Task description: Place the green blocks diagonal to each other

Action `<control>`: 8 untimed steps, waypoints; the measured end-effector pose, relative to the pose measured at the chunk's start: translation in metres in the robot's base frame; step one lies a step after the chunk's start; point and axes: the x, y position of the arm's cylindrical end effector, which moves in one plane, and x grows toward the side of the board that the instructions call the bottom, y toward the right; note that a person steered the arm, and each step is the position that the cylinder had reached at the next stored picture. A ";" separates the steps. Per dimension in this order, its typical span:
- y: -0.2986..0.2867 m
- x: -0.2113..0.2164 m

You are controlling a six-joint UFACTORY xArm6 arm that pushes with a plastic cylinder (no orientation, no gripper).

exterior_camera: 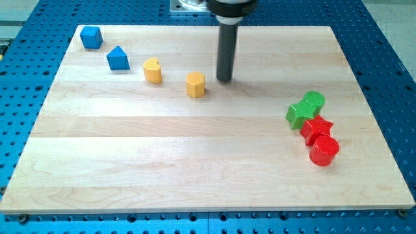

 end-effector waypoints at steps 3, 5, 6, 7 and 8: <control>0.012 0.018; 0.275 0.009; 0.270 0.044; 0.261 0.071; 0.214 0.081</control>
